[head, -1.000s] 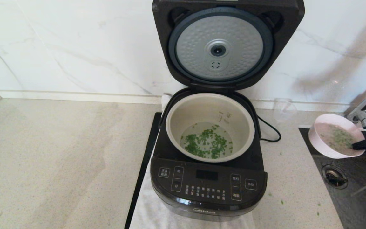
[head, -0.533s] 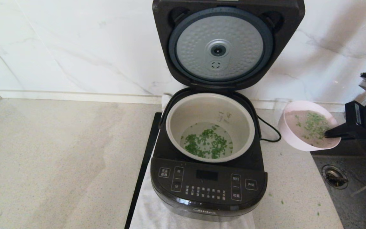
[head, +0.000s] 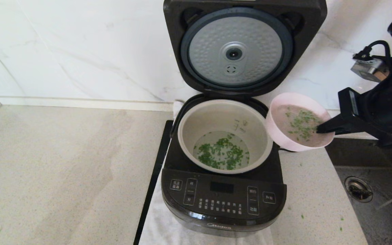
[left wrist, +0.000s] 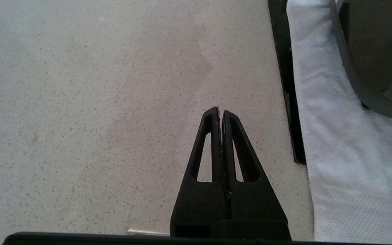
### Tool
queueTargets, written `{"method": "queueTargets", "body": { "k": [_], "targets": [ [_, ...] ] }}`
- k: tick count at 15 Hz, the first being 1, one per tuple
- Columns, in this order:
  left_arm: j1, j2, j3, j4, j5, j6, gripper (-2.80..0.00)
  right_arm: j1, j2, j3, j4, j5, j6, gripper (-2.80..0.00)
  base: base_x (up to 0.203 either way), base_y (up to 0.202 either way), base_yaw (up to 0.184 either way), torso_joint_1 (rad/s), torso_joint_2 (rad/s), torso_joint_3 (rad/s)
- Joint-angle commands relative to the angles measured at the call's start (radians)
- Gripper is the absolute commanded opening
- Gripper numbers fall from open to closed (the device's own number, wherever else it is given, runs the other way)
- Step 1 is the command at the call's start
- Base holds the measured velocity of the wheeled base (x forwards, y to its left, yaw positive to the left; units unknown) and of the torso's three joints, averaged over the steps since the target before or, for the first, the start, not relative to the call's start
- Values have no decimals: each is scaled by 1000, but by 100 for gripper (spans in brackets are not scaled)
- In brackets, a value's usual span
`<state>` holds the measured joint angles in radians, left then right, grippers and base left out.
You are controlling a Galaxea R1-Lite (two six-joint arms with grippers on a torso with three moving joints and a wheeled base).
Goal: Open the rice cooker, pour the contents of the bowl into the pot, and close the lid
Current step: Pour the water from the bowl into the rice cooker
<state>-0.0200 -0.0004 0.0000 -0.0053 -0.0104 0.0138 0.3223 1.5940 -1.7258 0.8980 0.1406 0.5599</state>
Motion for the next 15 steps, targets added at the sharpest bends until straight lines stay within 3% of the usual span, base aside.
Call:
{"method": "queueTargets", "body": {
  "k": [1, 4, 8, 10, 15],
  "targets": [
    [0, -1, 2, -1, 0, 0, -280, 65, 62, -49, 7, -23, 7, -280, 0, 0, 0, 0, 0, 0],
    [0, -1, 2, -1, 0, 0, -280, 144, 115, -114, 6, -79, 36, -280, 0, 0, 0, 0, 0, 0],
    [0, -1, 2, -1, 0, 0, -280, 231, 197, -208, 0, -94, 55, -280, 0, 0, 0, 0, 0, 0],
    [0, -1, 2, -1, 0, 0, -280, 268, 237, -210, -17, -154, 55, -280, 0, 0, 0, 0, 0, 0],
    [0, -1, 2, -1, 0, 0, -280, 295, 289, -210, -129, -189, 55, -280, 0, 0, 0, 0, 0, 0]
  ]
}}
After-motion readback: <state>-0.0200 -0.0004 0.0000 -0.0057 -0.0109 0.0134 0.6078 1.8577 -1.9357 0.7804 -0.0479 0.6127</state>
